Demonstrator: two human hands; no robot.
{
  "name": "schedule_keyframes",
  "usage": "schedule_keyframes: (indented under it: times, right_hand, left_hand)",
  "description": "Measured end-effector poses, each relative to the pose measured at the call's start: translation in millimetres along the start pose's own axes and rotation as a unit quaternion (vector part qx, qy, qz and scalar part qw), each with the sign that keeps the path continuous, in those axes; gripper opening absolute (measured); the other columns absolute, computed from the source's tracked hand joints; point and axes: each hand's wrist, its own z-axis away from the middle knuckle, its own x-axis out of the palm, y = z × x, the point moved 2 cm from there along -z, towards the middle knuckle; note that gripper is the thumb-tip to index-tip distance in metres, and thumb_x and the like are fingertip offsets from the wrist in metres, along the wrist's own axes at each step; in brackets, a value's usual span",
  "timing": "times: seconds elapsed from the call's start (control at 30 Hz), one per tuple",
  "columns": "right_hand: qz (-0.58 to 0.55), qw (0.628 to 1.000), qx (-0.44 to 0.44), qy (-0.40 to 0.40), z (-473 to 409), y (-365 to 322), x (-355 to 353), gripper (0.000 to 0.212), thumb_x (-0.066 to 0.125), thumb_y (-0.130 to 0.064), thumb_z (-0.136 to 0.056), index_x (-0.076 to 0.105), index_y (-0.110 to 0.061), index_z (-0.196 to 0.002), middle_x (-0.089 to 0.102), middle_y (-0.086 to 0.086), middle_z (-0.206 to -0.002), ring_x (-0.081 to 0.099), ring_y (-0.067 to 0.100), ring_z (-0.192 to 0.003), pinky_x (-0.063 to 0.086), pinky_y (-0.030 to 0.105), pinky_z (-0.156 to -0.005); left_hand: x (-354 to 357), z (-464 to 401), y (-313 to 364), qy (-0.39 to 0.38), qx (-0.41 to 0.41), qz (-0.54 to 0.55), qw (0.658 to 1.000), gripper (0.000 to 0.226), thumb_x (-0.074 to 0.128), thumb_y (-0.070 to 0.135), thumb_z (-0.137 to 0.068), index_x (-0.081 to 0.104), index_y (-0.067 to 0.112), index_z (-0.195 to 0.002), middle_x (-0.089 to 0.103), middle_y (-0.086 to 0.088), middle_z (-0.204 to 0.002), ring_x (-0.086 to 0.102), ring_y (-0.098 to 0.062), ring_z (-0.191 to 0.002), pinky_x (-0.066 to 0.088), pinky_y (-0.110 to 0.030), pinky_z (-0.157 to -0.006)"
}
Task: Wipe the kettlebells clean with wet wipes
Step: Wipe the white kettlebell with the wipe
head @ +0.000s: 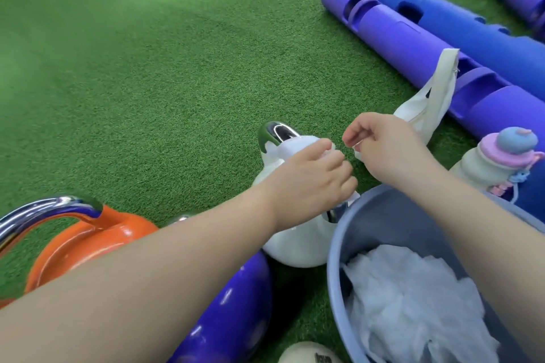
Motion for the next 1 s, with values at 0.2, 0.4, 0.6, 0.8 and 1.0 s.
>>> schedule_keyframes:
  times: [0.2, 0.4, 0.6, 0.8, 1.0]
  right_hand:
    - [-0.005, 1.0, -0.02, 0.014, 7, -8, 16, 0.034, 0.039, 0.002, -0.081, 0.056, -0.028, -0.082, 0.061, -0.006, -0.088, 0.057, 0.021, -0.093, 0.046, 0.037, -0.086]
    - [0.011, 0.982, -0.159, 0.103, 21, -33, 29, 0.035, 0.038, -0.015, -0.077, 0.062, -0.008, -0.101, 0.06, 0.006, -0.097, 0.055, 0.027, -0.092, 0.034, 0.025, -0.079]
    - [0.046, 0.975, -0.176, 0.125, 23, -32, 34, 0.033, 0.05, -0.019, -0.079, 0.061, -0.008, -0.108, 0.06, 0.008, -0.11, 0.056, 0.031, -0.097, 0.036, 0.028, -0.084]
    - [0.019, 0.983, -0.134, 0.126, 22, -26, 30, 0.025, 0.047, -0.009, -0.078, 0.064, -0.013, -0.096, 0.051, -0.004, -0.088, 0.053, 0.019, -0.083, 0.033, 0.019, -0.074]
    - [-0.398, 0.891, 0.179, -0.125, 19, -34, 50, 0.02, 0.046, -0.007, -0.093, 0.062, -0.017, -0.088, 0.063, 0.004, -0.1, 0.061, 0.016, -0.09, 0.049, 0.027, -0.084]
  left_hand:
    - [7, 0, -30, -0.031, -0.083, 0.059, 0.994, 0.013, 0.056, 0.017, -0.075, 0.06, 0.018, -0.063, 0.056, 0.001, -0.057, 0.056, -0.021, -0.054, 0.04, -0.036, -0.084]
    - [9, 5, -47, -0.08, -0.218, 0.139, 0.963, 0.014, 0.046, 0.025, -0.066, 0.057, 0.02, -0.059, 0.054, 0.005, -0.053, 0.057, -0.019, -0.053, 0.044, -0.026, -0.073]
    - [14, -1, -62, -0.164, -0.299, 0.153, 0.928, 0.012, 0.036, 0.022, -0.076, 0.045, 0.024, -0.068, 0.056, 0.006, -0.067, 0.056, -0.022, -0.072, 0.03, -0.032, -0.086]
    - [30, -11, -75, -0.247, -0.447, 0.12, 0.851, 0.025, 0.045, 0.016, -0.083, 0.034, 0.019, -0.061, 0.038, 0.006, -0.058, 0.042, -0.023, -0.065, 0.025, -0.031, -0.072]
    - [32, 31, -72, -0.164, -0.525, 0.07, 0.832, 0.018, 0.043, 0.007, -0.089, 0.035, 0.02, -0.08, 0.045, 0.003, -0.062, 0.036, -0.022, -0.053, 0.02, -0.031, -0.067]
